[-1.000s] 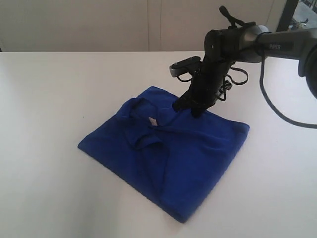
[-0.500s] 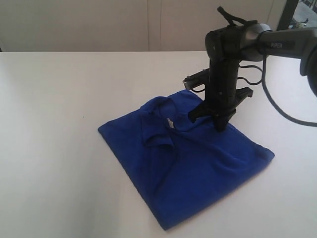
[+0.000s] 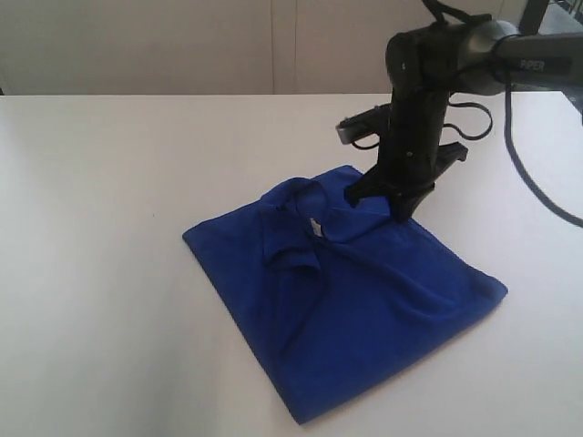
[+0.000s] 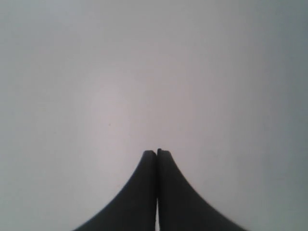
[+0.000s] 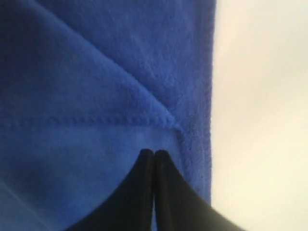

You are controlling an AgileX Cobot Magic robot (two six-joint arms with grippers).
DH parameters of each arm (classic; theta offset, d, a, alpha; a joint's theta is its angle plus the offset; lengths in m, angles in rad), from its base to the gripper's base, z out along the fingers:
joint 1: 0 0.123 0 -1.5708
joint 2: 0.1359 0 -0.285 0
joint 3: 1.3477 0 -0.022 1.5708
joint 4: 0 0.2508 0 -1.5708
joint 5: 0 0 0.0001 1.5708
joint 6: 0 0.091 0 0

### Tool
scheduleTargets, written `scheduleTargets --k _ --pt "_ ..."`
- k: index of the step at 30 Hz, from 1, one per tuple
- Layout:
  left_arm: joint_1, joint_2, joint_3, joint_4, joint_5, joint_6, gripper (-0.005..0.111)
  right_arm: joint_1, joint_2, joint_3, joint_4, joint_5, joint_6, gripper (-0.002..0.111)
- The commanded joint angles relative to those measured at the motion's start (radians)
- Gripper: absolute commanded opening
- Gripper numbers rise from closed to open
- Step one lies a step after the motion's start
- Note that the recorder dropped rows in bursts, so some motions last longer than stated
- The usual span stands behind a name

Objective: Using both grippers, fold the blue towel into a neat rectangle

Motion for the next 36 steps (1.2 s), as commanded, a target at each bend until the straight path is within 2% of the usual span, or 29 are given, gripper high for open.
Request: scheduleTargets --k 1,7,18,26,36 --pt "0.001 -0.008 -0.005 -0.002 0.008 -0.006 0.000 -0.009 -0.025 0.005 0.131 -0.100 -0.145 0.000" --pt "0.001 -0.008 -0.005 -0.002 0.008 -0.006 0.000 -0.009 0.011 0.005 0.306 -0.165 -0.239 0.000" --pt "0.001 -0.008 -0.005 -0.002 0.008 -0.006 0.000 -0.009 0.089 0.005 0.335 -0.188 -0.225 0.000" --pt "0.001 -0.008 -0.005 -0.002 0.008 -0.006 0.000 -0.009 0.102 0.005 0.302 -0.272 -0.031 0.000" --pt "0.001 -0.008 -0.005 -0.002 0.008 -0.006 0.000 -0.009 0.102 0.005 0.088 -0.332 0.301 0.000"
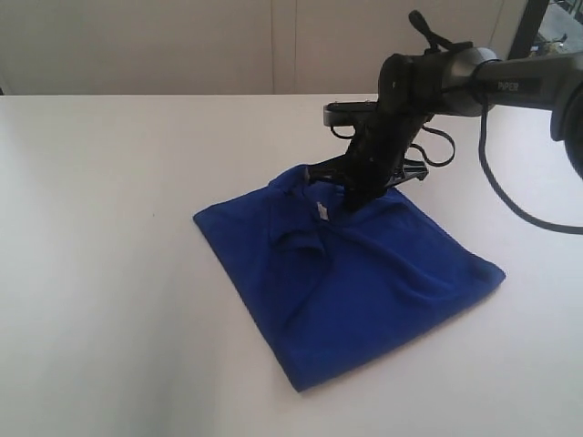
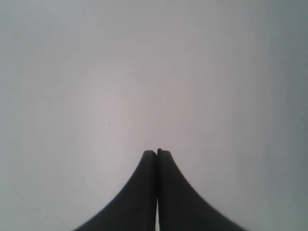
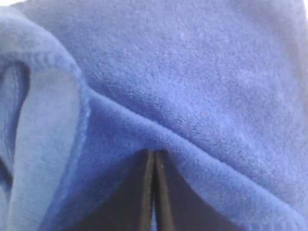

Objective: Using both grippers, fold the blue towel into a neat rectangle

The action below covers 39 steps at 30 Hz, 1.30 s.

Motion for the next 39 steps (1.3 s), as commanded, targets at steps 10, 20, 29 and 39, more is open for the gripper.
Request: scheduleTargets --k 10,20,29,39 --pt "0.001 -0.008 -0.005 -0.002 0.008 -0.006 0.000 -0.006 0.017 0.005 -0.331 0.077 0.349 0.000" --pt "0.001 -0.008 -0.005 -0.002 0.008 -0.006 0.000 -0.006 -0.071 0.005 -0.363 0.035 0.349 0.000" --pt "0.001 -0.008 -0.005 -0.002 0.008 -0.006 0.000 -0.006 -0.138 0.005 -0.309 0.131 0.156 0.000" --pt "0.001 -0.008 -0.005 -0.002 0.008 -0.006 0.000 0.036 -0.209 0.022 -0.174 0.200 0.027 0.000"
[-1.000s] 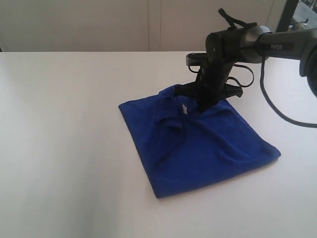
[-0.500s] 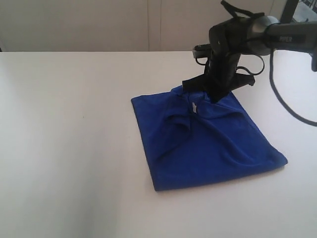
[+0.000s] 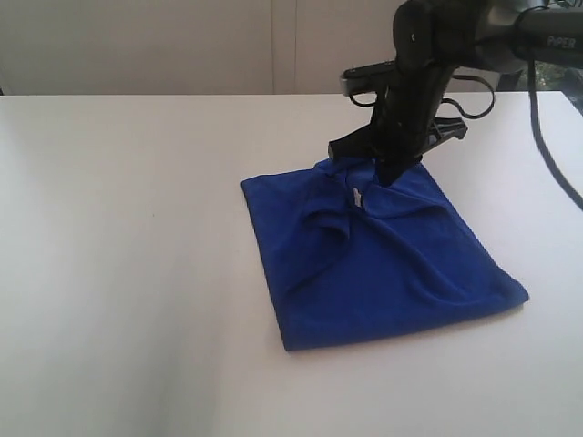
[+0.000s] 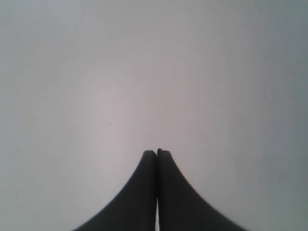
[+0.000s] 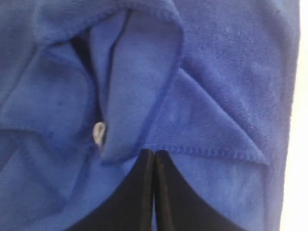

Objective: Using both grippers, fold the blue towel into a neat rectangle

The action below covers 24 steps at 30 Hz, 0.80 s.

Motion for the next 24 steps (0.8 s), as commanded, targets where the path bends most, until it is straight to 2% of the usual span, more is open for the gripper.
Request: scheduleTargets --k 1,4,16,20,24 --pt "0.001 -0.008 -0.005 0.005 0.008 0.019 0.000 0.019 -0.056 0.031 0.034 0.013 -0.024 0.000" --pt "0.001 -0.008 -0.005 0.029 0.000 0.082 0.000 0.019 -0.088 0.078 0.066 0.005 -0.058 0.000" --pt "0.001 -0.008 -0.005 0.026 -0.109 0.084 0.000 0.002 -0.226 0.329 0.062 -0.102 -0.077 0.000" --pt "0.001 -0.008 -0.005 0.038 -0.191 0.084 0.000 -0.070 -0.260 0.395 0.104 -0.143 -0.086 0.000" --pt "0.001 -0.008 -0.005 0.038 -0.330 0.084 0.000 -0.219 -0.287 0.466 0.246 -0.150 -0.211 0.000"
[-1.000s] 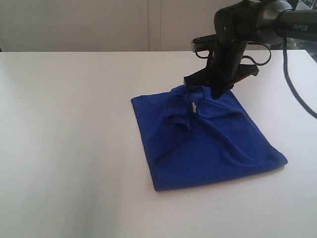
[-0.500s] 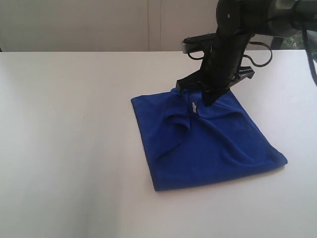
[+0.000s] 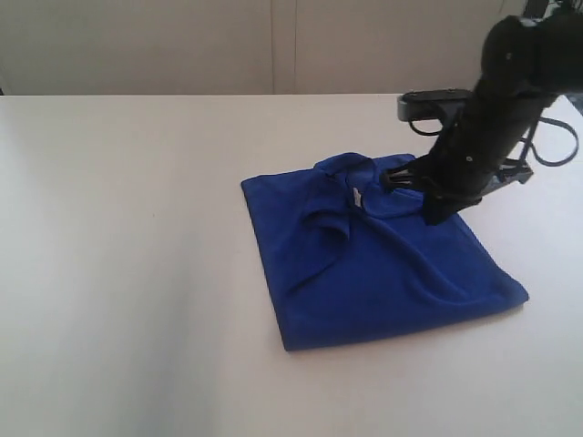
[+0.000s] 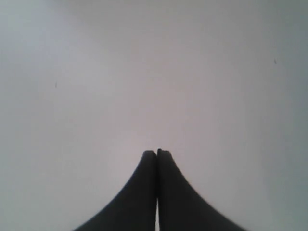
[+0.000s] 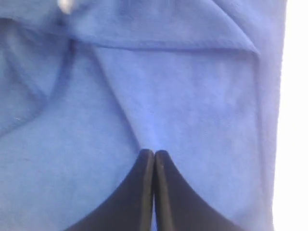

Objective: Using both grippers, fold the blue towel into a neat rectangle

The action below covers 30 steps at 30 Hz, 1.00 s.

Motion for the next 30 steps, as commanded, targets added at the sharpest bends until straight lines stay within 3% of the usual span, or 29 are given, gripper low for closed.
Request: scheduleTargets --k 1,9,14,17,20,24,30 --pt "0.001 -0.008 -0.005 -0.005 -0.107 -0.005 0.000 -0.119 -0.033 0.053 0.058 -0.013 -0.075 0.000" --pt "0.001 -0.008 -0.005 -0.080 -0.256 -0.036 0.000 -0.169 -0.034 0.130 0.056 -0.057 -0.094 0.000" --pt "-0.012 0.066 -0.005 -0.383 -0.148 -0.002 0.000 -0.169 -0.034 0.133 0.056 -0.080 -0.094 0.000" --pt "-0.096 0.188 -0.005 -0.579 -0.112 0.160 0.000 -0.169 -0.034 0.133 0.061 -0.094 -0.094 0.000" --pt "-0.199 0.313 -0.005 -0.706 -0.177 0.256 0.000 -0.169 -0.034 0.133 0.072 -0.103 -0.094 0.000" --pt "-0.316 0.485 -0.054 -0.726 -0.211 0.272 0.000 -0.169 -0.034 0.133 0.075 -0.101 -0.094 0.000" --pt "-0.413 0.663 -0.183 -0.731 -0.176 0.272 0.000 -0.169 -0.034 0.133 0.075 -0.101 -0.094 0.000"
